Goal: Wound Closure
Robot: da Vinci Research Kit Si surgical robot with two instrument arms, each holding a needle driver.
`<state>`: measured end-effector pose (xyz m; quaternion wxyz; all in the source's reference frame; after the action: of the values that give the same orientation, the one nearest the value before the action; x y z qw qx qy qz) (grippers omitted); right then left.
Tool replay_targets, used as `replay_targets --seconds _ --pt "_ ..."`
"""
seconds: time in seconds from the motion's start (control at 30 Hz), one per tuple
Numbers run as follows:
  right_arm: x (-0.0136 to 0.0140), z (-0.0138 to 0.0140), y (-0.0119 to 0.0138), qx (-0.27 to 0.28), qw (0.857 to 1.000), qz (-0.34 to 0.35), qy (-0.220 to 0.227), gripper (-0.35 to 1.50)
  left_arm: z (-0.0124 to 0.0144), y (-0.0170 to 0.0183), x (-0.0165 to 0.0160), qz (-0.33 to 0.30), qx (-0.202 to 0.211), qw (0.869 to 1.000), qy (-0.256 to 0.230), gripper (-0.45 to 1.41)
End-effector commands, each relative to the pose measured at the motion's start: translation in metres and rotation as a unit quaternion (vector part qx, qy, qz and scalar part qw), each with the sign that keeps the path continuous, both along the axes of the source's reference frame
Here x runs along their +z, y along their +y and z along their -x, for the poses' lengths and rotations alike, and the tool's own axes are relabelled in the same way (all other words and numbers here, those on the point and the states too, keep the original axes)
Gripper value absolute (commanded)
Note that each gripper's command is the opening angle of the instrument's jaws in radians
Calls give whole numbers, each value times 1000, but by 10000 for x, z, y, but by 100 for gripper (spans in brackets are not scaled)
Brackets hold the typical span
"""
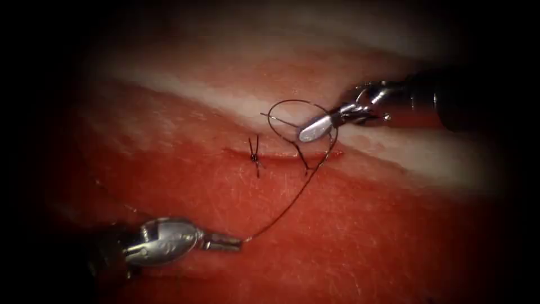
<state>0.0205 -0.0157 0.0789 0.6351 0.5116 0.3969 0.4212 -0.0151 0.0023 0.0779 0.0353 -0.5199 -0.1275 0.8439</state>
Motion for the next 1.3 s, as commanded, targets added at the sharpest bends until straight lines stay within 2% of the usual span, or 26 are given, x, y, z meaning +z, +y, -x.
replay_targets --seconds 0.03,0.17,0.27,0.43,0.53,0.63,0.87,0.97,1.0,1.03,1.1,1.13,1.17,1.23,1.3 --pt "6 -13 2 1 1000 2 -14 -35 5 -5 4 -2 2 1000 -3 -45" --pt "9 -19 1 7 999 18 -50 -35 3 -25 -5 -3 6 1000 -5 -45" --pt "12 -22 3 -2 996 66 -57 -35 -4 -44 -19 -11 9 1000 -8 -45" --pt "18 -20 7 -16 993 93 -66 -35 -12 -77 -41 -21 18 1000 -15 -45" --pt "23 -18 9 -56 984 158 -56 -35 -16 -93 -51 -26 25 999 -18 -45" --pt "27 -16 14 -114 964 237 -44 -35 -20 -97 -55 -30 26 999 -19 -45" --pt "37 -17 29 -113 959 240 -99 -35 -25 -113 -54 -36 25 999 -21 -45" --pt "37 -23 27 -93 955 246 -138 -35 -25 -116 -53 -38 27 999 -22 -45" --pt "35 -24 26 -75 957 238 -144 -35 -25 -116 -53 -37 27 999 -23 -45" --pt "31 -27 22 -3 970 177 -166 -35 -25 -117 -53 -40 27 999 -23 -45" --pt "30 -27 22 12 971 166 -170 -35 -25 -118 -54 -40 27 999 -23 -45" --pt "26 -28 23 56 973 136 -177 -35 -25 -120 -54 -39 28 999 -23 -45" --pt "26 -28 23 56 973 136 -177 -35 -25 -120 -54 -39 28 999 -23 -45" --pt "23 -27 25 99 973 107 -181 -35 -26 -123 -55 -41 28 999 -23 -45" --pt "21 -27 27 119 971 93 -183 -35 -26 -126 -56 -43 29 998 -23 -45"
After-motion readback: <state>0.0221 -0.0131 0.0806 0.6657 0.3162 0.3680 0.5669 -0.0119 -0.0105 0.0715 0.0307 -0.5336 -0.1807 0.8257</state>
